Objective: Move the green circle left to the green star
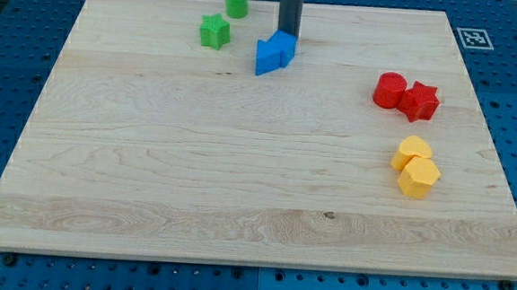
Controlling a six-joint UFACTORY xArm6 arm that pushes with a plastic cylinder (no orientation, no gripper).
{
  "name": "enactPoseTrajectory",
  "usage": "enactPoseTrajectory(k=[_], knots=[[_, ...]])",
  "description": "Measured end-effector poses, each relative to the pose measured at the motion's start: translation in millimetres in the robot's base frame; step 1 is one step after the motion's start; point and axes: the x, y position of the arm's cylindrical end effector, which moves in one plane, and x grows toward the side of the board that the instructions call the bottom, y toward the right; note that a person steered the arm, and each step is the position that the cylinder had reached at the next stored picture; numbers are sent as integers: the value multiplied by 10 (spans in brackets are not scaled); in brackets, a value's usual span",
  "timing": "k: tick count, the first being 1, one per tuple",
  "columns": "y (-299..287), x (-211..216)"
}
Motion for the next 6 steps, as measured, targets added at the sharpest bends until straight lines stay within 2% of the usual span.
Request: enactPoseTrajectory(k=[1,2,3,4,6], knots=[[135,-49],[411,-564],[437,-1058],[211,-1067],[-1284,-1056]])
